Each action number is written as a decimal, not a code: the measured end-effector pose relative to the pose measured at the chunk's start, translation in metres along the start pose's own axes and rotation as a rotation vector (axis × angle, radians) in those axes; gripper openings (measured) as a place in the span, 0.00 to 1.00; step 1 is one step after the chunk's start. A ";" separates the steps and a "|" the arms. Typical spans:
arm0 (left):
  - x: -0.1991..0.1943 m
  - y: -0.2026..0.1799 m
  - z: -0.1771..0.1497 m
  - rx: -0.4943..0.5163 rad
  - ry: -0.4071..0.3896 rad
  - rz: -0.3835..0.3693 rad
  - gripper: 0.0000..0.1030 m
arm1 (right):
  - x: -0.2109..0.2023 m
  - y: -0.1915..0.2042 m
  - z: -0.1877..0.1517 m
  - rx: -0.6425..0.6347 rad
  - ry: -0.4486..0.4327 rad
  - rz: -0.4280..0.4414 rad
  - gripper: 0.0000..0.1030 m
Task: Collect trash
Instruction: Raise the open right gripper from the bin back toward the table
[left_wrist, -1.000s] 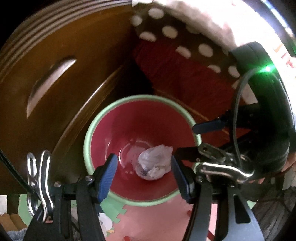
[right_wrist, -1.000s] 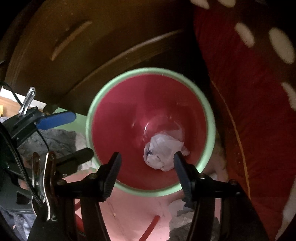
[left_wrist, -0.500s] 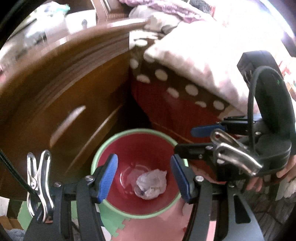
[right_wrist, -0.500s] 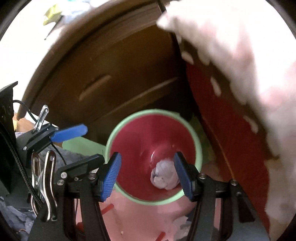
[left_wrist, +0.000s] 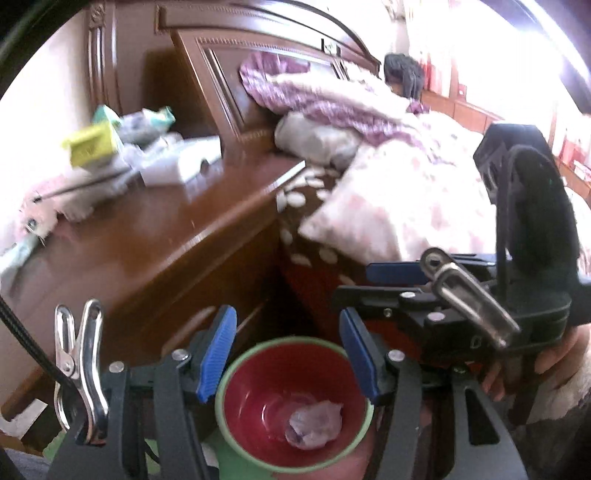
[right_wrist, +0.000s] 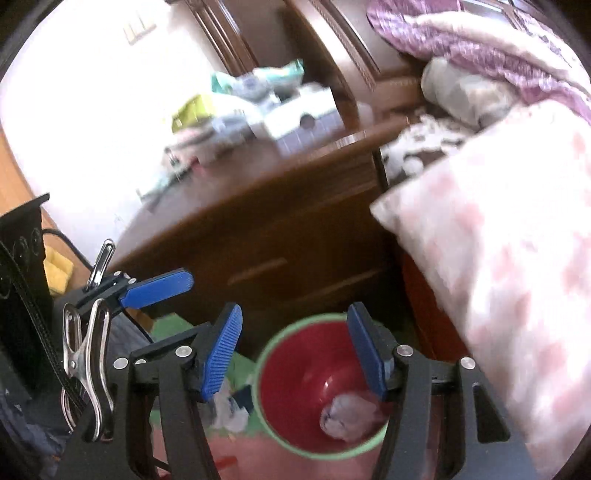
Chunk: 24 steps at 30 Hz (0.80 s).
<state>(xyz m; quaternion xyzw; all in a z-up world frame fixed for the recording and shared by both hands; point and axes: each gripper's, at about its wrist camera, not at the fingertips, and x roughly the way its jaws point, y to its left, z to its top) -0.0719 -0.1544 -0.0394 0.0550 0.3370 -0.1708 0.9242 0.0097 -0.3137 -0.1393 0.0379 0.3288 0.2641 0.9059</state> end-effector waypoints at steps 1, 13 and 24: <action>-0.004 0.000 0.002 -0.007 -0.016 0.002 0.60 | -0.003 0.002 0.004 -0.005 -0.021 0.006 0.59; -0.042 0.030 0.033 -0.071 -0.169 0.100 0.60 | -0.017 0.037 0.053 -0.046 -0.118 0.053 0.60; -0.066 0.074 0.047 -0.146 -0.234 0.171 0.60 | 0.001 0.065 0.094 -0.060 -0.171 0.110 0.60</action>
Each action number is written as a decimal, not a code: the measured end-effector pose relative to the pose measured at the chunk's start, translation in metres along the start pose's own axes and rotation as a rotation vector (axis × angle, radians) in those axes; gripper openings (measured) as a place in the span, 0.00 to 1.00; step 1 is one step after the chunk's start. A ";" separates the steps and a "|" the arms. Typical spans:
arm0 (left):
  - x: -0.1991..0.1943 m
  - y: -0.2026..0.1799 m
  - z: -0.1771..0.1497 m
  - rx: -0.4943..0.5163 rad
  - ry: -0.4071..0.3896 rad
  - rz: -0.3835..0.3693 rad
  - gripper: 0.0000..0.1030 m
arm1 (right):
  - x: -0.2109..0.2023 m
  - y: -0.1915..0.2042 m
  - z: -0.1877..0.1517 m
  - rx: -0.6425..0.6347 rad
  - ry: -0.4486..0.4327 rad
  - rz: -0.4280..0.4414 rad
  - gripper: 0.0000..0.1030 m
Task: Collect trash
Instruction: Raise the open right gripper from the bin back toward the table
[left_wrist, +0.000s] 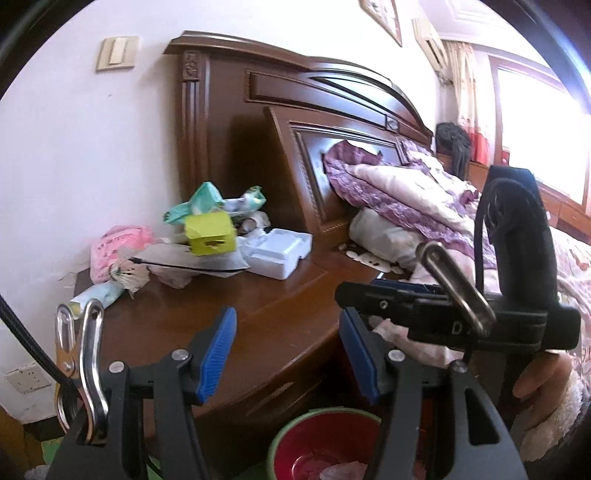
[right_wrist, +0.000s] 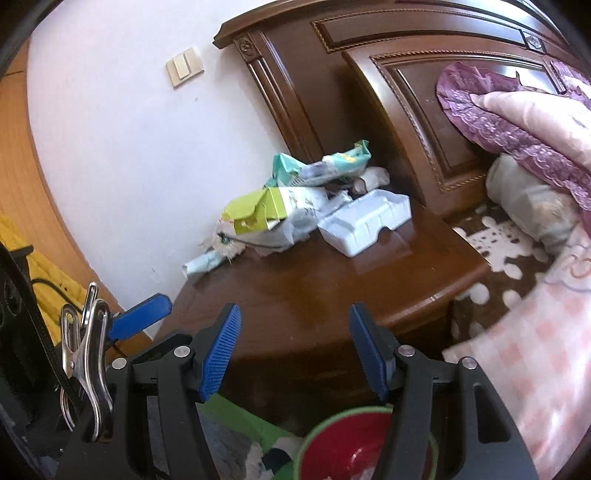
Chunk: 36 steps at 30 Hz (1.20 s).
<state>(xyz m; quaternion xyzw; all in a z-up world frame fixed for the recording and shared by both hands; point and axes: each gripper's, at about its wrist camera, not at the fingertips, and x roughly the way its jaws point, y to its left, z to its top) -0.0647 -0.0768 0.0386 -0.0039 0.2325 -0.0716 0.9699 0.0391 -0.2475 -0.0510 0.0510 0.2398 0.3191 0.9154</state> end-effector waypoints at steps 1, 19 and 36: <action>0.000 0.003 0.001 -0.006 0.001 0.004 0.60 | 0.003 0.000 0.002 0.004 -0.002 0.004 0.60; 0.002 0.049 0.015 -0.040 -0.025 0.102 0.60 | 0.047 0.027 0.022 0.008 0.001 0.067 0.61; 0.014 0.105 0.012 -0.123 0.032 0.144 0.60 | 0.089 0.043 0.029 -0.005 0.028 0.086 0.61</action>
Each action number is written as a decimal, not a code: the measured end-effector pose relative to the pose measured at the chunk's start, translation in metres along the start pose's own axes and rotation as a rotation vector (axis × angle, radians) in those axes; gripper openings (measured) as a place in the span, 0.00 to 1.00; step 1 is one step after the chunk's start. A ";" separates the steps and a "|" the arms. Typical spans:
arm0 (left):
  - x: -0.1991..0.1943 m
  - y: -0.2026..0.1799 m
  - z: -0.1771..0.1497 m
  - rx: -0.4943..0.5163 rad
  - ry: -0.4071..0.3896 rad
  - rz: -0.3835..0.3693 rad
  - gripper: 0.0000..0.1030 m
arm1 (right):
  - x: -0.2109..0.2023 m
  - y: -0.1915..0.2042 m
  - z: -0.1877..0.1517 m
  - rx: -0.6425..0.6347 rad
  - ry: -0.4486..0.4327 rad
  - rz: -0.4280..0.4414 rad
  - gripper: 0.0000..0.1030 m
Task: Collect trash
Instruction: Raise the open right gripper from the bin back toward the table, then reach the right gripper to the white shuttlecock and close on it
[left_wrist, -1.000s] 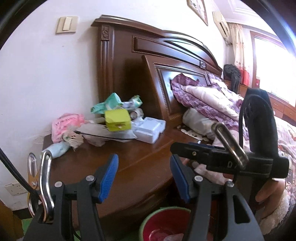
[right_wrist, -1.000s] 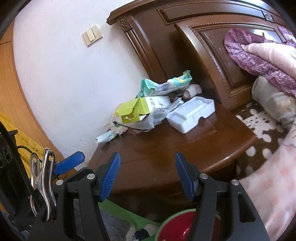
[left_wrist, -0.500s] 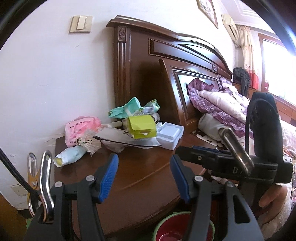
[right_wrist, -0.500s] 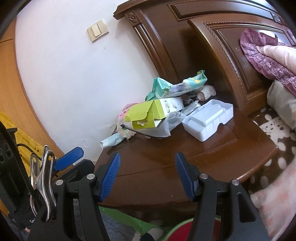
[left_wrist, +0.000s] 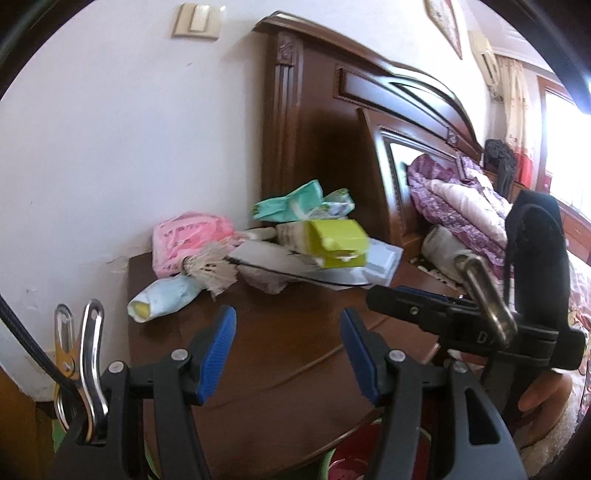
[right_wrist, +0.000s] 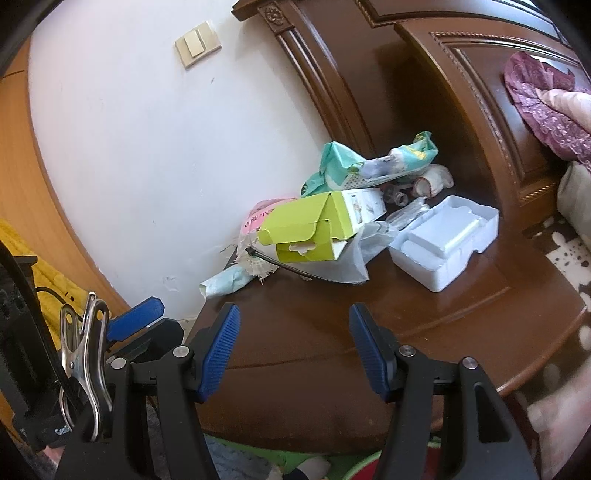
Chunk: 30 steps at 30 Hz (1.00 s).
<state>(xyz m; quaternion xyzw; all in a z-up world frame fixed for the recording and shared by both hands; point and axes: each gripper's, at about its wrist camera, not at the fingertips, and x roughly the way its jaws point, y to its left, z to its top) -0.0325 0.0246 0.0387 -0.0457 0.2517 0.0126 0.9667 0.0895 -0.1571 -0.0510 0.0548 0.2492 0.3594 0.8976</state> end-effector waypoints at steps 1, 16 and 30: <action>0.001 0.004 0.000 -0.008 0.004 0.003 0.60 | 0.003 0.001 0.001 -0.002 0.002 0.003 0.61; 0.015 0.047 0.003 -0.064 0.023 0.024 0.61 | 0.046 0.028 0.001 -0.058 0.057 0.026 0.61; 0.096 0.131 0.019 -0.078 0.254 0.070 0.69 | 0.117 0.006 0.012 0.092 0.172 -0.039 0.61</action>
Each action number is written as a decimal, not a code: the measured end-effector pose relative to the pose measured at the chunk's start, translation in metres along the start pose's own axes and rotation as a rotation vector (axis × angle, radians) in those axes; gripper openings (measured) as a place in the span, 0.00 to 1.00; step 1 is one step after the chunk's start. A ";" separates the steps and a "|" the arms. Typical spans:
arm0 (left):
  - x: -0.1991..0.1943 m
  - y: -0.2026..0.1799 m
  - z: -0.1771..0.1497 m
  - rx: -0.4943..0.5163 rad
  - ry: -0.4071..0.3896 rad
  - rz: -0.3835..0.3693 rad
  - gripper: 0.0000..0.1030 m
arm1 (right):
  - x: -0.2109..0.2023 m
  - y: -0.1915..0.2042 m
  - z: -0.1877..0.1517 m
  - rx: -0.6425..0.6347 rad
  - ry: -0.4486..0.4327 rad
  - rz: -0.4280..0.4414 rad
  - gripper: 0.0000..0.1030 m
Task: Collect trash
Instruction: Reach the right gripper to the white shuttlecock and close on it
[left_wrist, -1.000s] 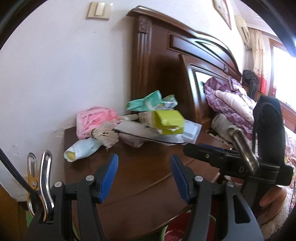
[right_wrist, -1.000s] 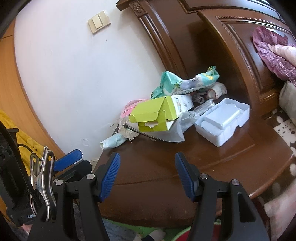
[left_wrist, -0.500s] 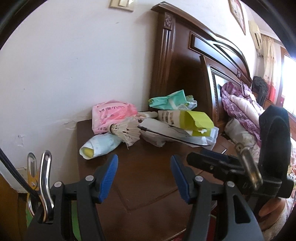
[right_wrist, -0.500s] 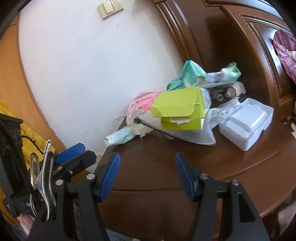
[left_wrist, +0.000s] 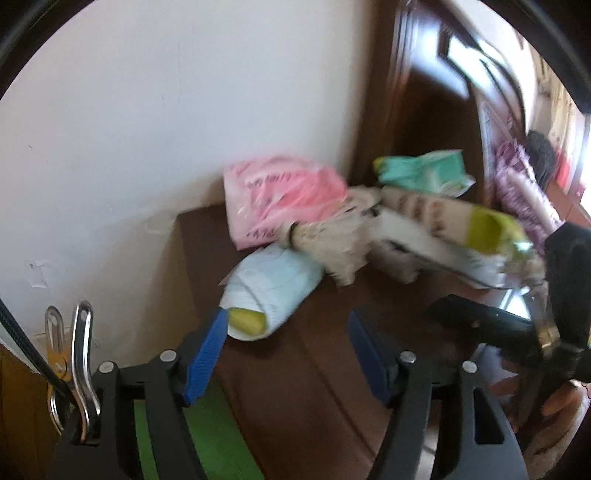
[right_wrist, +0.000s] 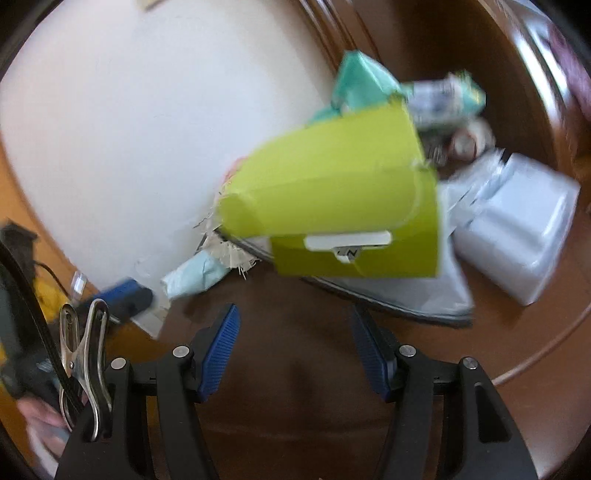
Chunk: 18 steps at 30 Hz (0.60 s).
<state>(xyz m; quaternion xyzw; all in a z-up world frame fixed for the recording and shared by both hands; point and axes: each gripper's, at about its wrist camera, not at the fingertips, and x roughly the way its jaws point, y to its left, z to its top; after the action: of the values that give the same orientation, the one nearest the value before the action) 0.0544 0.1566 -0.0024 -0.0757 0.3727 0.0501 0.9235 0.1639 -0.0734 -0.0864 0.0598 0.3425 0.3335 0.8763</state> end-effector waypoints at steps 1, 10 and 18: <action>0.007 0.004 0.000 -0.003 0.007 0.007 0.69 | 0.005 -0.001 0.002 0.030 0.005 0.025 0.61; 0.038 0.014 0.006 0.042 0.051 -0.050 0.26 | 0.036 0.027 0.015 0.016 0.041 0.074 0.61; 0.018 0.026 -0.002 0.054 0.005 -0.128 0.22 | 0.069 0.037 0.033 0.049 0.081 0.081 0.62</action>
<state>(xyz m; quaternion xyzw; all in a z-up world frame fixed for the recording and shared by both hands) 0.0623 0.1823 -0.0188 -0.0747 0.3705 -0.0194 0.9256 0.2023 0.0018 -0.0878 0.0814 0.3829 0.3623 0.8459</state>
